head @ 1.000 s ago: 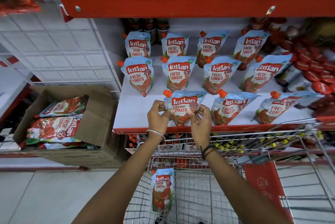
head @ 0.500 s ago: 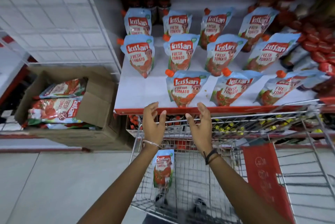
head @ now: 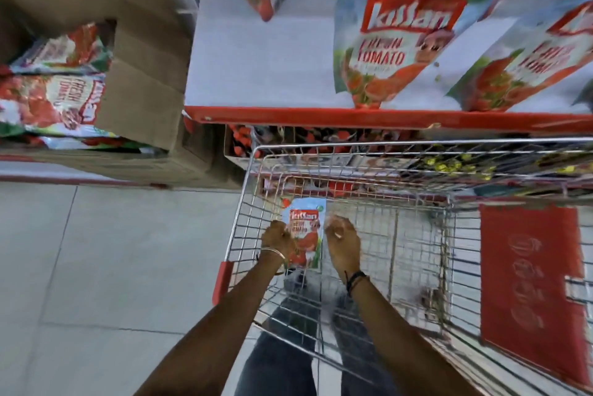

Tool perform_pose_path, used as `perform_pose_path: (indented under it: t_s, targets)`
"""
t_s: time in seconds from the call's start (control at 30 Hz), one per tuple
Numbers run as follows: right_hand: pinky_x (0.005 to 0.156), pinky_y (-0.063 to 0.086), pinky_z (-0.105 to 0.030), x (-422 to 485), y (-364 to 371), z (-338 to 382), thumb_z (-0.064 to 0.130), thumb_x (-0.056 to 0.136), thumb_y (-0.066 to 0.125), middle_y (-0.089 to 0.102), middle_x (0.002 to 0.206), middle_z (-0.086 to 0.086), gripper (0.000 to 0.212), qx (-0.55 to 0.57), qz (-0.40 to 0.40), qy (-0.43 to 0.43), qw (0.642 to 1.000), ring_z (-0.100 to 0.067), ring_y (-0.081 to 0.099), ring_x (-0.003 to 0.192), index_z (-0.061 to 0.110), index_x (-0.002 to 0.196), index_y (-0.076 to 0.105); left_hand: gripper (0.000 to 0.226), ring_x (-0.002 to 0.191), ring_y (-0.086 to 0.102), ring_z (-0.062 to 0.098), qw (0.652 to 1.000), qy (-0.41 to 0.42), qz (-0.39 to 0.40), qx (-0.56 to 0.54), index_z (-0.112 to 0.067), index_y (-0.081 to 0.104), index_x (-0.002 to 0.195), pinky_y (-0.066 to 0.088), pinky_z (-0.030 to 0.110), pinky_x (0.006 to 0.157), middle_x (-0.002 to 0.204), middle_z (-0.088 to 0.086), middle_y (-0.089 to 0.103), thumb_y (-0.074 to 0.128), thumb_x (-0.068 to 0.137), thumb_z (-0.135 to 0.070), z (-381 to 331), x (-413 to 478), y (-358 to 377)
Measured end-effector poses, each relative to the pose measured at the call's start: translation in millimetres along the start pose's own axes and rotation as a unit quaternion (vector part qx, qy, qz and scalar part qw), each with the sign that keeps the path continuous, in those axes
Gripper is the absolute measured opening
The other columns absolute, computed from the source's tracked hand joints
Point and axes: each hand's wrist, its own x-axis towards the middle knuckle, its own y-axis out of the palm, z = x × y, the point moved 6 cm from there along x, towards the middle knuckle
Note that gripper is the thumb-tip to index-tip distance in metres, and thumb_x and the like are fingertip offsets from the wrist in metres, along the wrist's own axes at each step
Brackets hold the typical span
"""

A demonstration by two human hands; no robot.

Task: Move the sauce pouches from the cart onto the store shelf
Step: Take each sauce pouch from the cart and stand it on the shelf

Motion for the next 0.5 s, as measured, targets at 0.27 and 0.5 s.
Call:
perform_pose_path:
  t_s: [0.27, 0.5]
  targets:
    - [0.082, 0.050, -0.034, 51, 40, -84, 0.006, 0.086, 0.055, 0.069, 0.108, -0.021, 0.014, -0.092, 0.007, 0.080, 0.992, -0.036, 0.062, 0.100, 0.001, 0.094, 0.066, 0.030, 0.109, 0.055, 0.040, 0.990, -0.056, -0.014, 0.129, 0.008, 0.050, 0.107, 0.043, 0.045, 0.091, 0.115, 0.030, 0.059, 0.046, 0.091, -0.016, 41, 36, 37]
    - [0.089, 0.053, -0.042, 79, 57, -103, 0.002, 0.088, 0.050, 0.067, 0.113, -0.023, 0.019, -0.111, 0.024, 0.127, 0.985, -0.036, 0.062, 0.104, -0.003, 0.099, 0.064, 0.024, 0.104, 0.061, 0.040, 0.989, -0.108, -0.065, 0.078, 0.007, 0.053, 0.104, 0.051, 0.044, 0.084, 0.111, 0.028, 0.064, 0.048, 0.089, -0.013, 54, 52, 46]
